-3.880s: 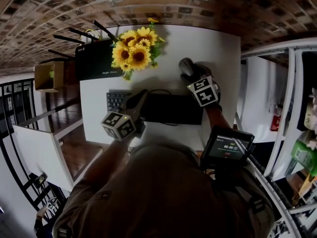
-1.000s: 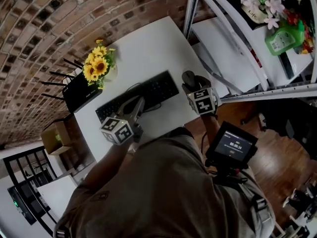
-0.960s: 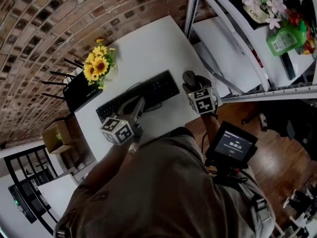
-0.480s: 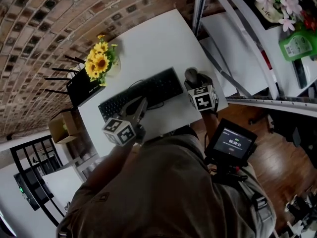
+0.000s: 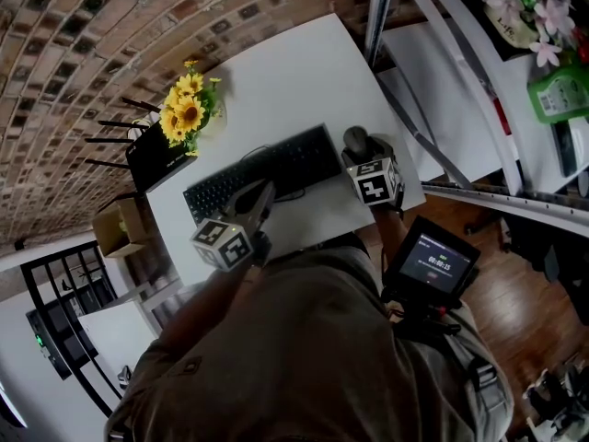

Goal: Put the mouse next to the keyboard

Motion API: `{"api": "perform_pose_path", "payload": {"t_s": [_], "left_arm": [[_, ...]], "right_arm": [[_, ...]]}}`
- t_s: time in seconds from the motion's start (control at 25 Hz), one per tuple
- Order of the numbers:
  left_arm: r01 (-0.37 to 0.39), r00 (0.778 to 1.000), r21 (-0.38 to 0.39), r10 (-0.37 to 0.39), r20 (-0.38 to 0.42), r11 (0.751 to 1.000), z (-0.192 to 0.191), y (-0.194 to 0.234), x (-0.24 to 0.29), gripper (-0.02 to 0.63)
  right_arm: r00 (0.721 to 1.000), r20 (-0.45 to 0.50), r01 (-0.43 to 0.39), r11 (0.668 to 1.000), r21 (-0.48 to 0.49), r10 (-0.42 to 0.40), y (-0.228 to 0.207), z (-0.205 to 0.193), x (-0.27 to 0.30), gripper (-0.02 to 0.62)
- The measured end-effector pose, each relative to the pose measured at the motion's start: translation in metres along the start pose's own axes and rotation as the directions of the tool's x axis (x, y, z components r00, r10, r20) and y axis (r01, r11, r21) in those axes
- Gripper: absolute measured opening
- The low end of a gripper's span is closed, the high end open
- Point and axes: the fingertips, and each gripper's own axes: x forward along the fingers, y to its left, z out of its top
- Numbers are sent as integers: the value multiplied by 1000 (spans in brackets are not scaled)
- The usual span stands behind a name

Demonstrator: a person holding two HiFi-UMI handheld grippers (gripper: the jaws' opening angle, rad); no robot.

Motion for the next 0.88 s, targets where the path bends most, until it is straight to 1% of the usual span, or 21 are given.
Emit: {"api": "perform_pose_path", "payload": {"t_s": [0.08, 0.2, 0.4, 0.56, 0.72, 0.8, 0.88], "left_arm": [[-2, 1000, 0, 2, 2, 1000, 0, -1, 2, 1], [-6, 1000, -1, 6, 7, 1000, -1, -3, 4, 0], [-22, 1000, -6, 22, 15, 1000, -1, -9, 3, 2], [-40, 998, -13, 40, 43, 999, -6, -11, 4, 2], [-62, 994, -34, 65, 89, 998, -13, -14, 4, 2], [-65, 991, -41, 69, 111, 997, -13, -15, 6, 1], [-61, 990, -45, 66, 121, 997, -16, -18, 3, 2]], "right_arm": [[1000, -13, -6, 1000, -5, 6, 1, -1, 1, 321], [999, -19, -29, 999, -17, 29, 3, -2, 4, 350], [999, 8, -45, 998, -46, 46, 5, 8, -6, 356], [997, 45, -60, 995, -76, 64, 5, 16, -16, 354], [991, 102, -70, 990, -121, 83, 7, 25, -36, 314], [986, 140, -64, 986, -154, 86, 9, 36, -45, 291], [980, 178, -64, 984, -168, 94, 15, 43, -56, 276]]}}
